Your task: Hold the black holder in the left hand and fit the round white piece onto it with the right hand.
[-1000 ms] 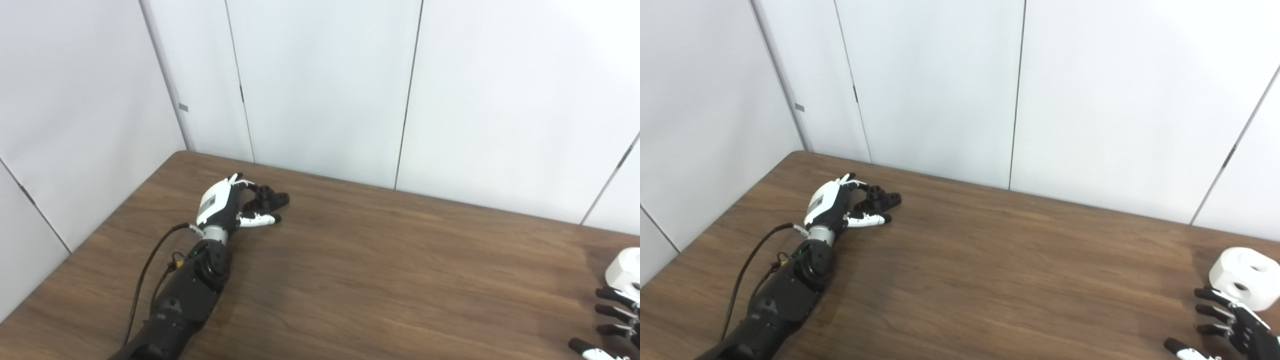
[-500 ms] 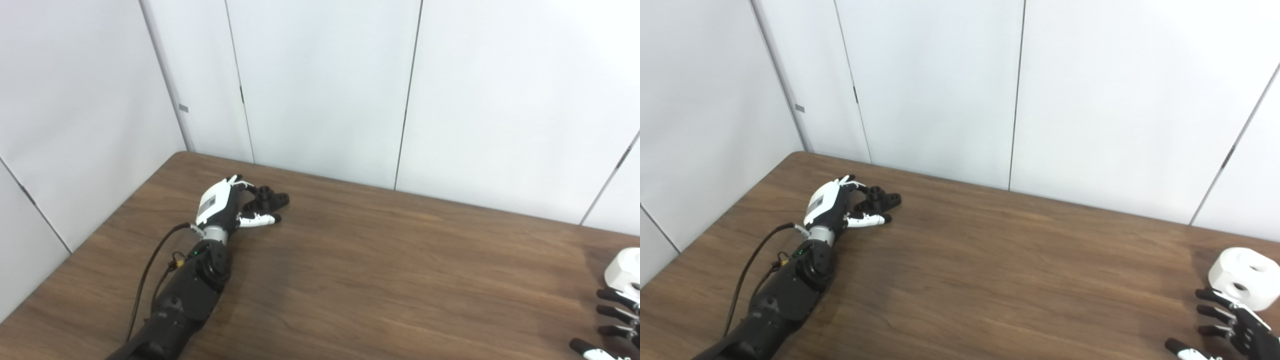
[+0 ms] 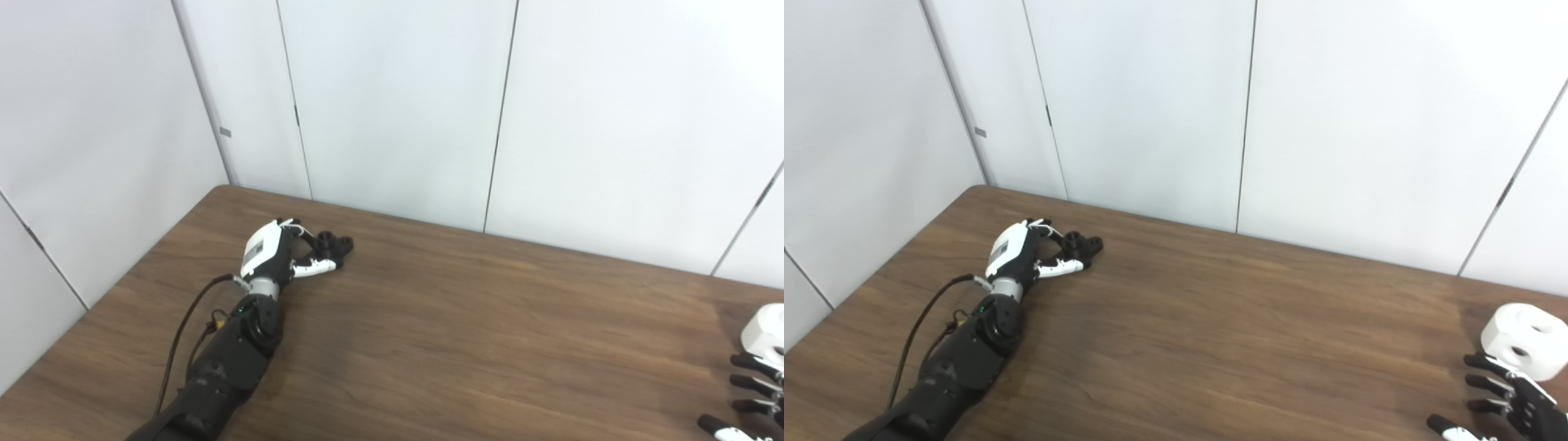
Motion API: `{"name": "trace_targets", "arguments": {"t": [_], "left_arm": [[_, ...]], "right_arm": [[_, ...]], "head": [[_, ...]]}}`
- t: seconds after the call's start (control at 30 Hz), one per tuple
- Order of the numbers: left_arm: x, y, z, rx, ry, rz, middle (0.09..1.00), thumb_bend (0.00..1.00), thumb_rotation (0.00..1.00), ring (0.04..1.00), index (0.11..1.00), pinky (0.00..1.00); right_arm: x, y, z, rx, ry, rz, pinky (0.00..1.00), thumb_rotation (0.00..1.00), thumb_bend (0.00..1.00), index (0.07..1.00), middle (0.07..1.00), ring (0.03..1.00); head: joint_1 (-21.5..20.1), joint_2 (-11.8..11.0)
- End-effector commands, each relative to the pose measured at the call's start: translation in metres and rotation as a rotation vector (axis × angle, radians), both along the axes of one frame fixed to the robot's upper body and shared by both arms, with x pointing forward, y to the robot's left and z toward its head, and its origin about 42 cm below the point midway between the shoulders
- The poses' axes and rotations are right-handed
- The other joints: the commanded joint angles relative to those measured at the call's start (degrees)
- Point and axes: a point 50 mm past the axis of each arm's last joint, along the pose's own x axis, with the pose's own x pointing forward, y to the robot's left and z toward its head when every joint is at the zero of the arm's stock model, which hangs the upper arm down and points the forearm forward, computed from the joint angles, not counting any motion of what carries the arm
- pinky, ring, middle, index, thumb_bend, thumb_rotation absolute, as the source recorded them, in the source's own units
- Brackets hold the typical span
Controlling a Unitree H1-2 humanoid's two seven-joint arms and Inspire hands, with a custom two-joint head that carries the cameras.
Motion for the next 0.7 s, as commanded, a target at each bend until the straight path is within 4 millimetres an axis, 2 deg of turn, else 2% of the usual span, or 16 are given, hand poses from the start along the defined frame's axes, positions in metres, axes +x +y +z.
{"name": "trace_targets", "arguments": {"t": [0.0, 0.37, 0.47, 0.57, 0.67], "left_arm": [[-0.006, -0.005, -0.017, -0.004, 0.061, -0.027, 0.9, 0.52, 0.06, 1.0, 0.485, 1.0], [-0.009, -0.013, -0.026, -0.043, 0.069, -0.073, 0.907, 0.52, 0.06, 0.99, 0.486, 1.0], [-0.009, -0.019, -0.028, -0.031, 0.068, -0.125, 0.905, 0.52, 0.06, 0.994, 0.485, 0.99], [-0.01, -0.028, -0.028, -0.056, 0.061, -0.216, 0.921, 0.52, 0.06, 0.999, 0.484, 0.96], [-0.01, -0.042, -0.028, -0.056, 0.072, -0.311, 0.932, 0.52, 0.06, 1.0, 0.483, 0.97]], "right_arm": [[0.003, -0.004, 0.017, -0.019, -0.061, 0.006, 0.57, 0.16, 0.75, 0.7, 0.834, 0.726], [0.005, 0.0, 0.019, -0.024, -0.069, 0.007, 0.56, 0.16, 0.74, 0.695, 0.826, 0.713], [0.005, 0.003, 0.02, -0.027, -0.072, 0.009, 0.55, 0.16, 0.74, 0.695, 0.824, 0.713], [0.005, 0.004, 0.021, -0.025, -0.073, 0.007, 0.55, 0.16, 0.74, 0.695, 0.823, 0.713], [0.006, 0.007, 0.022, -0.017, -0.081, 0.01, 0.55, 0.16, 0.74, 0.696, 0.826, 0.721]], "head": [[-0.18, 0.1], [-0.64, 0.15], [-1.4, 0.07], [-1.95, 0.08], [-2.42, 0.22]]}}
